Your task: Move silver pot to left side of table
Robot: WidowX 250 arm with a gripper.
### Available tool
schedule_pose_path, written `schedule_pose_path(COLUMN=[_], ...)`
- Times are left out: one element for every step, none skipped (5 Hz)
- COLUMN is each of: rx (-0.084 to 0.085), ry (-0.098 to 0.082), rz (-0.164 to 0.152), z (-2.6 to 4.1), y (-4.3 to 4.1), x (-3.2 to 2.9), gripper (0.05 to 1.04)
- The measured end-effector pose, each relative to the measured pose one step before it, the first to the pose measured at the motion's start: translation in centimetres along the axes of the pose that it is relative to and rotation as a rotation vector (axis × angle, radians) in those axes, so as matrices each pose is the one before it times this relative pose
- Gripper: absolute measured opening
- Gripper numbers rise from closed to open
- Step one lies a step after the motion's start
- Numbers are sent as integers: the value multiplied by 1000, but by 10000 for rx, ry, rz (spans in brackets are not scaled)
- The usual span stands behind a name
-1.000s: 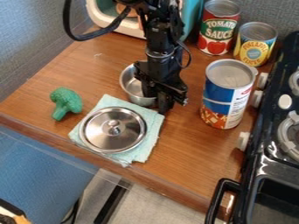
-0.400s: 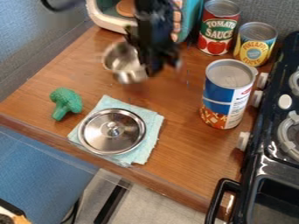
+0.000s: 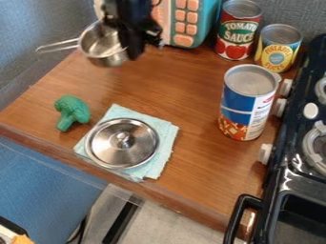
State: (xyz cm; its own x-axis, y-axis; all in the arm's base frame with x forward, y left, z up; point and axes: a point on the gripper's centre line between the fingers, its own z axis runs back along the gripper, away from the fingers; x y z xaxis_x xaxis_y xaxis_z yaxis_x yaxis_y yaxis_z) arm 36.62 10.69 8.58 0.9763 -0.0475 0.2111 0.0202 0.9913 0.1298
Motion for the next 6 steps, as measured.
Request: schedule_pose_path(rx=[163,8,100,209,70,-88], ry=[500,554,186,612,277,238], rz=[634,253,350,668,465,166], z=[-1849,-1879,-395,-1058,-96,97], y=[1851,172,127,109,102,-359], x=[-361,-713,-248,-745,97,-367], gripper=[80,80,80,79,107,282])
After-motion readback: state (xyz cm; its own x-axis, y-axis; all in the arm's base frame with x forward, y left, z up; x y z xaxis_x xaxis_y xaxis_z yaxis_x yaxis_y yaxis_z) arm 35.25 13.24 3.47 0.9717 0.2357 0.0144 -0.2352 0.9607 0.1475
